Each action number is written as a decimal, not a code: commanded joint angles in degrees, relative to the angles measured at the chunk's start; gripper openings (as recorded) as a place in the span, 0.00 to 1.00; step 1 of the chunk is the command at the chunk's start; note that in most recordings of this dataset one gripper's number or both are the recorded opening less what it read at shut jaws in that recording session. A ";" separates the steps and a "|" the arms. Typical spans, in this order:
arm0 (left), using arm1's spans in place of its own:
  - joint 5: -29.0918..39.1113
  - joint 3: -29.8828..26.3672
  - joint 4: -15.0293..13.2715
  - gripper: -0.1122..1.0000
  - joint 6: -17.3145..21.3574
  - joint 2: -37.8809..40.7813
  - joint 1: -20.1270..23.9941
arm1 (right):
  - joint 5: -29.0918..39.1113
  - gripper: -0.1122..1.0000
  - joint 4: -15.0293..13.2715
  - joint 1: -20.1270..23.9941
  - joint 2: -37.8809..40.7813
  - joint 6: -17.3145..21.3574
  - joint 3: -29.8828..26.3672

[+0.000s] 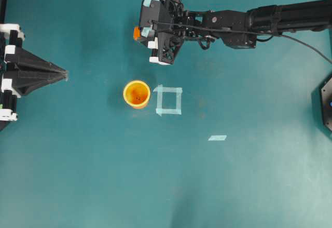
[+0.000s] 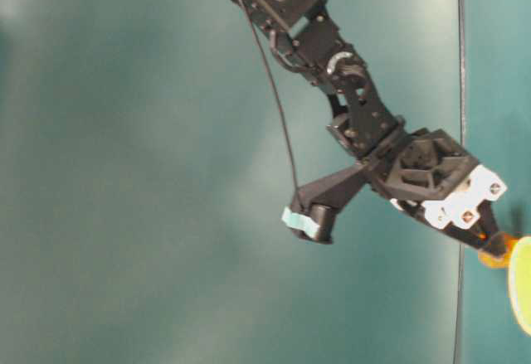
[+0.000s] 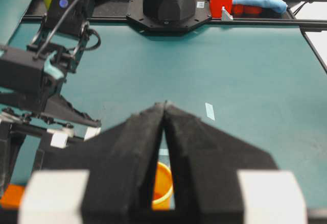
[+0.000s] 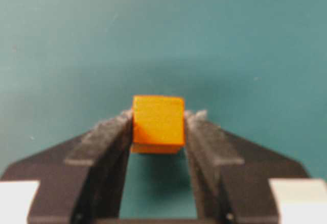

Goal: Move the block toward the cup with right arm.
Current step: 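Close the right gripper on the orange cube, then carry the held cube down toward the orange cup with the right gripper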

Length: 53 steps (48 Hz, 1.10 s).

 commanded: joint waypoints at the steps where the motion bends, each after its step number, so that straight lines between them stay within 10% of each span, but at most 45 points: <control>1: -0.70 -1.23 0.09 0.17 0.00 0.44 0.09 | 0.09 0.47 0.18 1.14 -3.96 0.18 -0.35; 53: -0.70 -1.32 0.09 0.17 -0.18 0.35 0.09 | 9.40 0.47 1.05 13.62 -15.56 0.88 2.02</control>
